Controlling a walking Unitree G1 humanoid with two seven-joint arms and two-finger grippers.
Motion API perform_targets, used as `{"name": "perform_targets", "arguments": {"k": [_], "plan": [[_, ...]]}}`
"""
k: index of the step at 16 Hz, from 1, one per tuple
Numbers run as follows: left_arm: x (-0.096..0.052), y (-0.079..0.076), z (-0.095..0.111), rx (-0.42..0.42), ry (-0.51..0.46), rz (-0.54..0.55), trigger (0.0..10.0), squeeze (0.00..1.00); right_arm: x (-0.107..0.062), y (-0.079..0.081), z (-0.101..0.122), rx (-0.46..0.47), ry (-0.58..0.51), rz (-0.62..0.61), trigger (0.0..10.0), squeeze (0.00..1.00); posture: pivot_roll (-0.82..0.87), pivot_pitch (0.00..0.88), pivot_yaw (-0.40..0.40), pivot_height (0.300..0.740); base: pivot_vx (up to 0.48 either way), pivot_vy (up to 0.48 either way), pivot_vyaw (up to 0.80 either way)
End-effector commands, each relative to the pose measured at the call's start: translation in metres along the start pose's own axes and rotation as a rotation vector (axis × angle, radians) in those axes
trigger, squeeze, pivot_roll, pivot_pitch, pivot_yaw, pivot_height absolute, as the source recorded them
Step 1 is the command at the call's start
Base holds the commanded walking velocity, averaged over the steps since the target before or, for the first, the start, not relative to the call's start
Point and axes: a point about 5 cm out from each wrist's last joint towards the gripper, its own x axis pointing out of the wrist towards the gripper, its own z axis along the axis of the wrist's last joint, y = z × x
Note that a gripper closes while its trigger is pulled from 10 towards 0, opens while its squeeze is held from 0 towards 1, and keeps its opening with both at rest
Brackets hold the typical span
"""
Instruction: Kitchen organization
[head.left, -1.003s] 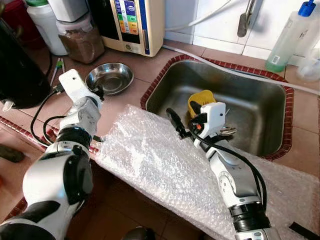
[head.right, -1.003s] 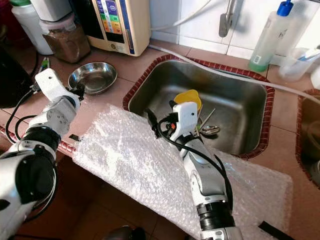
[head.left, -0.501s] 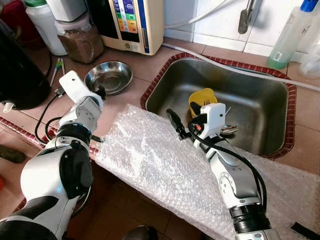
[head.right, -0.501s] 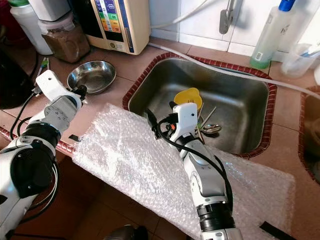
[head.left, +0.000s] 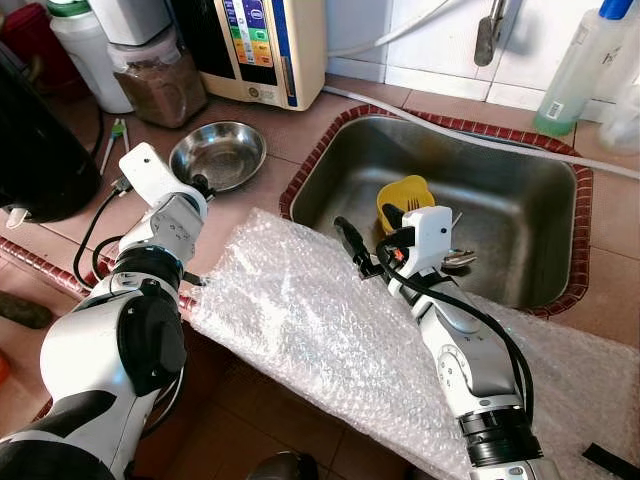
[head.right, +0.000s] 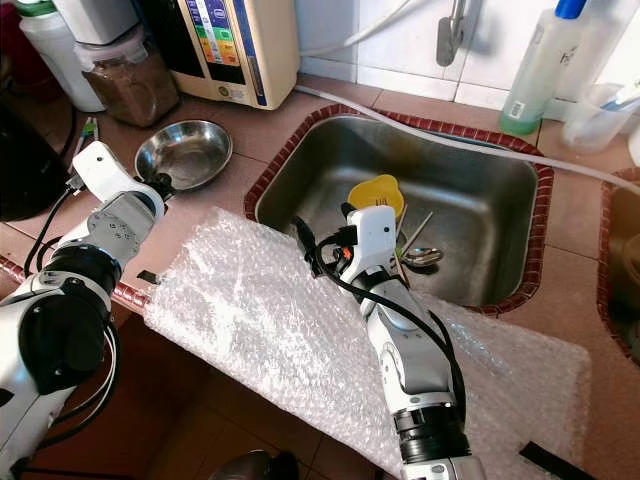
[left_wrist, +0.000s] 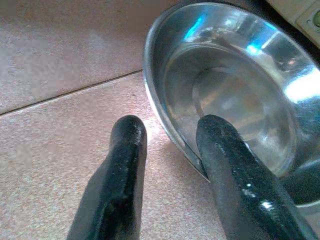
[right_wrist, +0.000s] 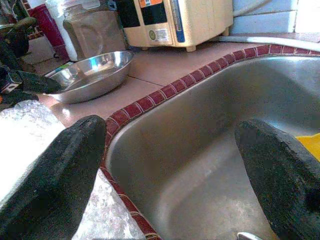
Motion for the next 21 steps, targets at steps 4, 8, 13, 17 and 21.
{"name": "perform_targets", "arguments": {"k": [4,8,13,17,21], "plan": [[0.001,0.008,0.002,0.018,0.01,0.018,0.0,0.0,0.002,0.004,0.0,0.009,0.006,0.021,10.0,1.0,-0.05,0.148,0.15,0.74,0.0,0.0,0.0],[0.001,0.021,0.002,0.006,0.004,0.034,0.0,0.0,0.003,0.009,0.004,0.036,-0.003,0.109,10.0,1.0,-0.04,0.14,0.141,0.74,0.0,0.0,0.0],[0.002,0.029,0.001,0.024,-0.032,-0.006,0.0,0.0,0.0,0.017,0.011,0.078,-0.018,0.241,10.0,1.0,-0.04,0.143,0.129,0.74,0.0,0.0,0.0],[0.001,0.031,-0.002,0.05,-0.083,-0.08,0.0,0.0,-0.003,0.026,0.007,0.124,0.017,0.351,10.0,0.74,-0.02,0.145,0.112,0.74,0.0,0.0,0.0],[-0.006,0.012,-0.005,0.06,-0.179,-0.245,0.0,0.0,-0.001,0.03,0.01,0.121,0.041,0.441,10.0,0.0,-0.01,0.134,0.092,0.74,0.0,0.0,0.0]]}}
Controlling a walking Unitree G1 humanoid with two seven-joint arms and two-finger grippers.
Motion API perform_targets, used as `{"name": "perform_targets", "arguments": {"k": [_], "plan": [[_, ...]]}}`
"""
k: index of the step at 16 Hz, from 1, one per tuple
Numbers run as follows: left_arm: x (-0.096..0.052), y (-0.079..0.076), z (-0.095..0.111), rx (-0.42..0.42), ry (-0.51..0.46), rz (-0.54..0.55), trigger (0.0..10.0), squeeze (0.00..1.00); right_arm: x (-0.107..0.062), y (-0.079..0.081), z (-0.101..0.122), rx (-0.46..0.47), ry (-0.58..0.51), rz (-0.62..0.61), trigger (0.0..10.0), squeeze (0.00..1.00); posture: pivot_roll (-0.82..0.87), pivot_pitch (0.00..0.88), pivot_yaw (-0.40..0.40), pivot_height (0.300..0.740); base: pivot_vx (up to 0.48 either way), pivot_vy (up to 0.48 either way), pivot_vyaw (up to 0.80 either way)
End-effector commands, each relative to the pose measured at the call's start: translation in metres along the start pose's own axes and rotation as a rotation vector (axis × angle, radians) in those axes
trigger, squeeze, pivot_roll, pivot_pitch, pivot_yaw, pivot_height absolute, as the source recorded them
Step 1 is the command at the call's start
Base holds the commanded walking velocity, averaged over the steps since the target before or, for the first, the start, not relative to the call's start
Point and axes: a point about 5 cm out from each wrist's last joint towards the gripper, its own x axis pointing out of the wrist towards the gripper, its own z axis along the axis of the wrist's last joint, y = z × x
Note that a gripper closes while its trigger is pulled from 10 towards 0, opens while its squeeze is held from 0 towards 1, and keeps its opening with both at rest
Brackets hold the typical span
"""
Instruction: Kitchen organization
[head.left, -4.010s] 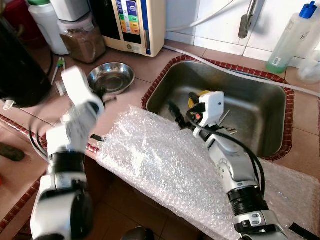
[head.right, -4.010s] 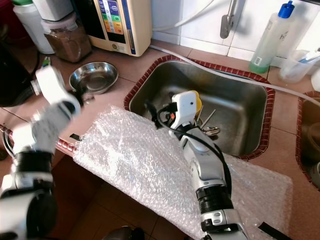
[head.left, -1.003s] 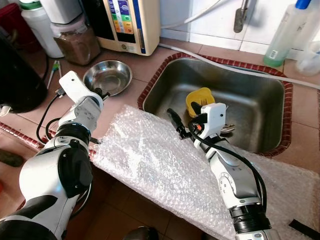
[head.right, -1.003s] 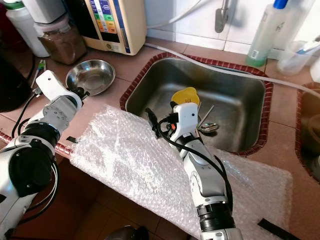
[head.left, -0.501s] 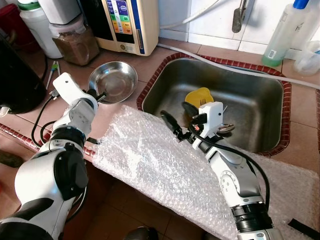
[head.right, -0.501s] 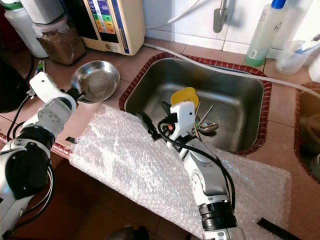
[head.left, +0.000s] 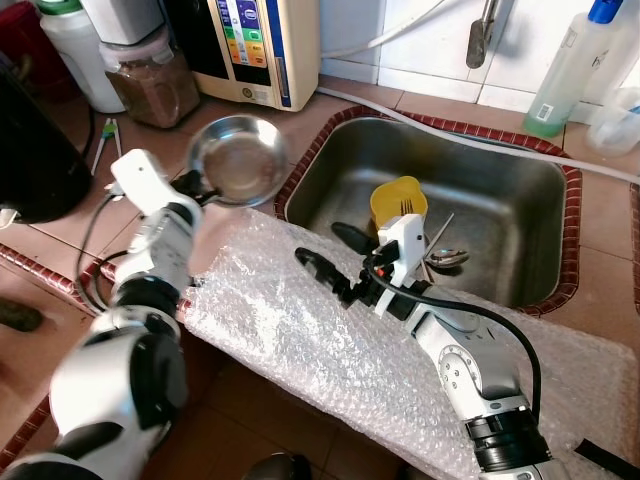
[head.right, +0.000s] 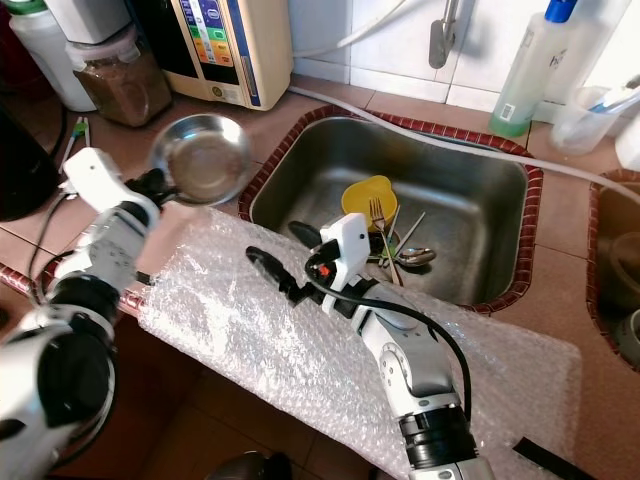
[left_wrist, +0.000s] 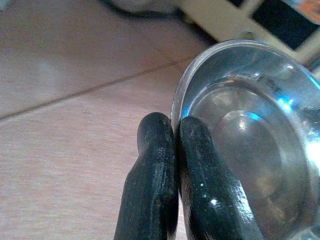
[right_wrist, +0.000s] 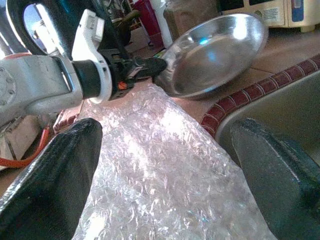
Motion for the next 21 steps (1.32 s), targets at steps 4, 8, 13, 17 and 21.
{"name": "perform_targets", "arguments": {"k": [4,8,13,17,21], "plan": [[-0.004,-0.021,0.009,0.056,-0.102,-0.144,0.0,0.0,0.006,-0.01,0.014,-0.035,-0.036,-0.052,10.0,0.0,-0.02,0.119,0.079,0.74,0.0,0.0,0.0],[-0.011,-0.054,0.006,0.07,-0.155,-0.321,0.0,0.0,0.006,-0.037,0.022,-0.022,-0.1,-0.287,10.0,0.0,-0.02,0.101,0.073,0.74,0.0,0.0,0.0],[-0.014,-0.056,0.006,0.063,-0.178,-0.317,0.0,0.0,0.004,-0.045,0.021,-0.03,-0.101,-0.336,10.0,0.0,-0.02,0.095,0.064,0.74,0.0,0.0,0.0],[-0.02,-0.063,0.017,0.067,-0.225,-0.387,0.0,0.0,0.006,-0.049,0.019,-0.02,-0.102,-0.355,10.0,0.0,-0.01,0.095,0.06,0.74,0.0,0.0,0.0],[-0.032,-0.081,0.022,0.022,-0.246,-0.554,0.0,0.0,0.013,-0.05,0.017,0.006,-0.105,-0.363,10.0,0.0,0.0,0.094,0.053,0.74,0.0,0.0,0.0]]}}
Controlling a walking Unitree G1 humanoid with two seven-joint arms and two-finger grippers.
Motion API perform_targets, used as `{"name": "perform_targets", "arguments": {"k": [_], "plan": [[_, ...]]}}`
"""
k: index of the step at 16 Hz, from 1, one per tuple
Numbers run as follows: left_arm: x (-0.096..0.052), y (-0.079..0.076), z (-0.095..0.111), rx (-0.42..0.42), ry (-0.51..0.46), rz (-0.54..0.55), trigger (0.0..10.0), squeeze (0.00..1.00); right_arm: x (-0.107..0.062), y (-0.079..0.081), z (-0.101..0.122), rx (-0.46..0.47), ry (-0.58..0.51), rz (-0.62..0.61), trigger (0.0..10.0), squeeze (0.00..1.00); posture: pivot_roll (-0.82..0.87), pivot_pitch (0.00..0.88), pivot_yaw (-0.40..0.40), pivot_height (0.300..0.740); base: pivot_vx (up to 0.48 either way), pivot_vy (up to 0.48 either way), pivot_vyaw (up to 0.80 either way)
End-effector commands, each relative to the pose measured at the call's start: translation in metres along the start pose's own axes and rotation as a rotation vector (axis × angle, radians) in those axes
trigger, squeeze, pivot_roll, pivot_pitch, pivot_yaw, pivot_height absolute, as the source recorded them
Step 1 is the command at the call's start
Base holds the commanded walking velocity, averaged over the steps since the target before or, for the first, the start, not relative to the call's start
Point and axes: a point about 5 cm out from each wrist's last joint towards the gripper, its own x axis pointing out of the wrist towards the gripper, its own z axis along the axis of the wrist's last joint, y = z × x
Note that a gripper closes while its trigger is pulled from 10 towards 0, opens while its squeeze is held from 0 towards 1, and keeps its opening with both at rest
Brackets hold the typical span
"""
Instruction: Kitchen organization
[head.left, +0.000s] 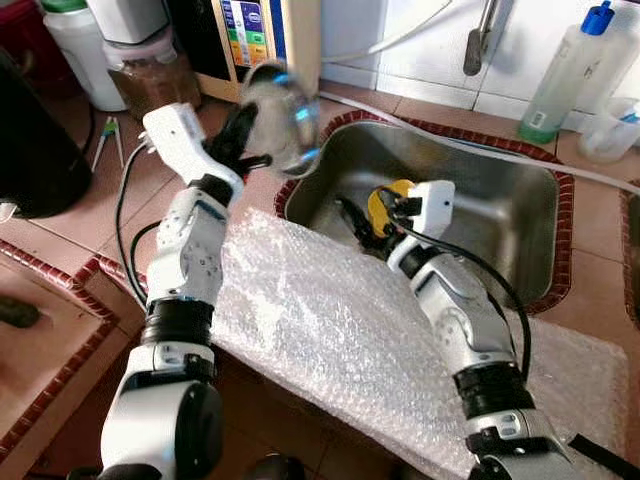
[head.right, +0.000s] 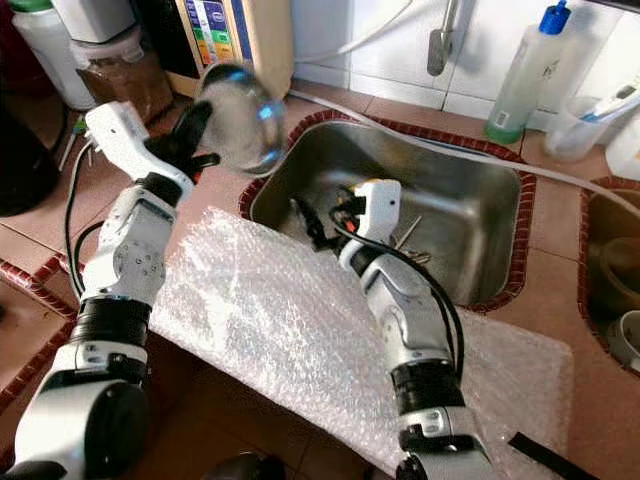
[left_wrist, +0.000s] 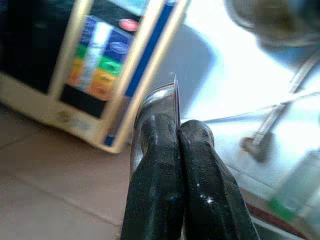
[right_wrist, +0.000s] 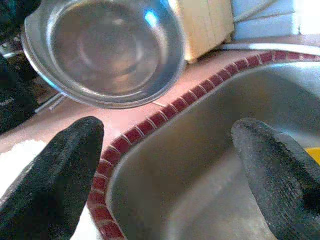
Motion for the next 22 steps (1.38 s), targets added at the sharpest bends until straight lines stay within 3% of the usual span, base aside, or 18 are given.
{"name": "perform_targets", "arguments": {"k": [1,4,7,9,13,20,21,22], "plan": [[-0.002,-0.006,0.001,0.018,0.004,-0.047,0.0,0.0,0.002,-0.001,0.0,0.002,-0.001,-0.008,10.0,0.0,0.0,0.094,0.053,0.74,0.0,0.0,0.0],[-0.003,-0.023,0.008,0.049,0.013,-0.187,0.0,0.0,0.002,-0.008,0.002,0.01,-0.016,-0.045,10.0,0.0,0.0,0.093,0.053,0.74,0.0,0.0,0.0],[-0.004,-0.027,0.01,0.04,0.022,-0.229,0.0,0.0,0.002,-0.014,0.006,0.082,-0.045,-0.08,10.0,0.0,0.0,0.094,0.058,0.74,0.0,0.0,0.0],[-0.005,-0.03,0.009,0.025,0.032,-0.25,0.0,0.0,0.003,-0.017,0.008,0.158,-0.071,-0.09,10.0,0.0,0.0,0.095,0.058,0.74,0.0,0.0,0.0],[-0.008,-0.039,0.004,0.008,0.051,-0.3,0.0,0.0,0.004,-0.022,0.016,0.421,-0.151,-0.032,10.0,0.0,0.0,0.091,0.055,0.74,0.0,0.0,0.0],[-0.013,-0.062,-0.002,-0.042,0.072,-0.397,0.0,0.0,0.017,-0.022,0.018,0.487,-0.147,-0.016,10.0,0.0,0.0,0.091,0.051,0.74,0.0,0.0,0.0],[-0.014,-0.063,-0.003,-0.044,0.074,-0.4,0.0,0.0,0.018,-0.022,0.018,0.497,-0.157,-0.019,0.0,0.0,0.0,0.092,0.049,0.74,0.0,0.0,0.0],[-0.015,-0.064,-0.003,-0.051,0.077,-0.404,0.0,0.0,0.019,-0.021,0.02,0.499,-0.166,-0.012,0.0,0.0,0.0,0.092,0.049,0.74,0.0,0.0,0.0]]}}
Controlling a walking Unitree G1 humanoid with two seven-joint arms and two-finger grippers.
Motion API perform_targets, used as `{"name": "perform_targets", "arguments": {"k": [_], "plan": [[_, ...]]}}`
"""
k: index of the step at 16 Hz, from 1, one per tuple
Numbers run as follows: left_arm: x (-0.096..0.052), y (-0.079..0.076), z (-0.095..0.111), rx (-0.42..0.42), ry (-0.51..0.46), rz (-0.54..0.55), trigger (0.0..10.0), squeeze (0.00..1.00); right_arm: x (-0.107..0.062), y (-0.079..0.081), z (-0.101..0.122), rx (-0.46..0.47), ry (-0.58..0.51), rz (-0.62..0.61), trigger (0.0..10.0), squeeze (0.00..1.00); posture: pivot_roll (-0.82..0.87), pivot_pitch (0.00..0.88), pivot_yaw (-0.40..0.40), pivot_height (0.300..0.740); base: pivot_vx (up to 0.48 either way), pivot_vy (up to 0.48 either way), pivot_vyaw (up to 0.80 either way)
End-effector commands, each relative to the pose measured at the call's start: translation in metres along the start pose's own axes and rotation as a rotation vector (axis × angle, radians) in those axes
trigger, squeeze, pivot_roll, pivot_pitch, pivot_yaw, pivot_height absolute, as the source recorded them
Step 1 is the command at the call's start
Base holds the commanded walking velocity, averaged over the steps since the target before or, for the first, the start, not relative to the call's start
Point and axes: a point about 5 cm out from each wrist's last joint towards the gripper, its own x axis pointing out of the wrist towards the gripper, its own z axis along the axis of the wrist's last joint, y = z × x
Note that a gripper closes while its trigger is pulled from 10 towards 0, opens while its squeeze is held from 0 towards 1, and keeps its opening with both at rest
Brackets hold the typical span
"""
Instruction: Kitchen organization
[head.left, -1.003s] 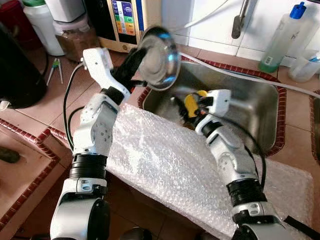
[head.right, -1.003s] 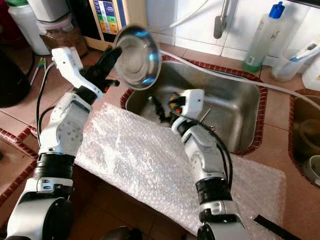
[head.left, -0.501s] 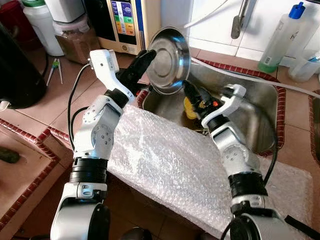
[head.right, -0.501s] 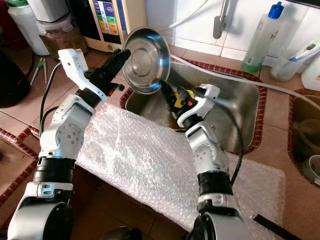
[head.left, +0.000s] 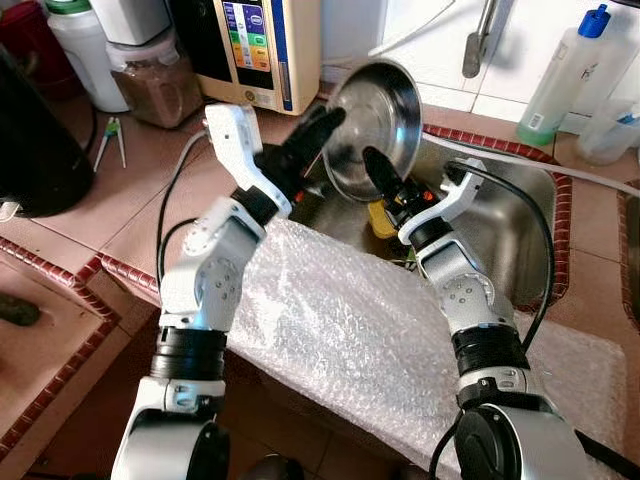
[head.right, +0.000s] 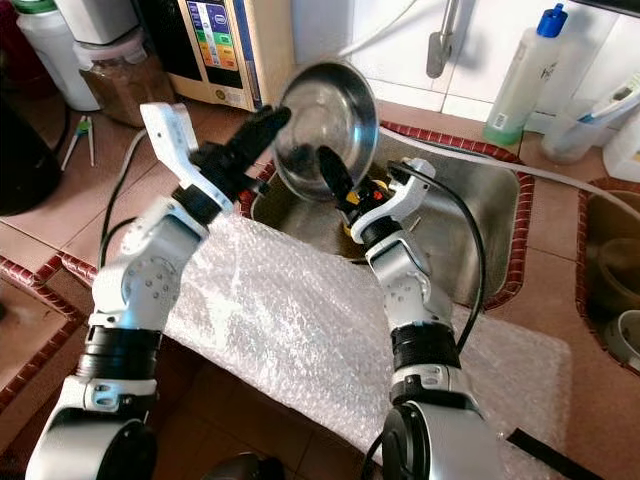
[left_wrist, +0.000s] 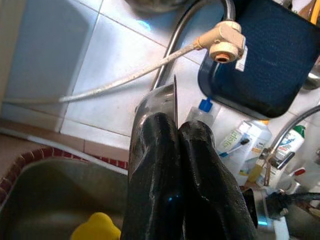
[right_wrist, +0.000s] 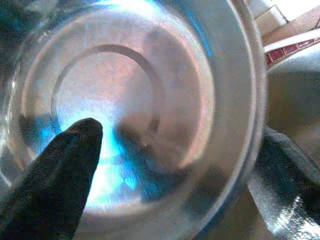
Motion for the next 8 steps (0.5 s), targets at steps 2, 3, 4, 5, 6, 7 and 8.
{"name": "perform_targets", "arguments": {"k": [2,3,4,5,6,7,8], "plan": [[0.0,-0.006,0.005,0.014,-0.011,-0.028,0.0,0.0,0.005,0.002,0.002,0.054,-0.022,-0.003,0.0,0.0,0.0,0.093,0.049,0.74,0.0,0.0,0.0],[0.0,-0.006,0.005,0.012,-0.011,-0.028,0.0,0.0,0.006,0.001,0.003,0.055,-0.022,-0.009,0.0,0.0,0.0,0.095,0.048,0.74,0.0,0.0,0.0],[0.0,-0.007,0.006,0.01,-0.012,-0.029,0.0,0.0,0.007,-0.002,0.004,0.066,-0.024,-0.027,0.0,0.0,0.0,0.094,0.048,0.74,0.0,0.0,0.0],[0.0,-0.007,0.006,0.008,-0.014,-0.029,0.0,0.0,0.007,-0.003,0.003,0.073,-0.024,-0.04,0.0,0.0,0.0,0.095,0.048,0.74,0.0,0.0,0.0],[0.0,-0.007,0.006,0.008,-0.015,-0.029,0.0,0.0,0.007,-0.005,0.003,0.082,-0.025,-0.051,0.0,0.0,0.0,0.096,0.047,0.74,0.0,0.0,0.0],[0.0,-0.007,0.006,0.008,-0.015,-0.029,0.0,0.0,0.006,-0.008,0.002,0.099,-0.026,-0.069,0.0,0.0,0.0,0.096,0.047,0.74,0.0,0.0,0.0],[0.0,-0.007,0.007,0.009,-0.015,-0.029,0.0,0.0,0.006,-0.01,0.003,0.088,-0.031,-0.08,0.0,0.0,0.0,0.097,0.046,0.74,0.0,0.0,0.0]]}}
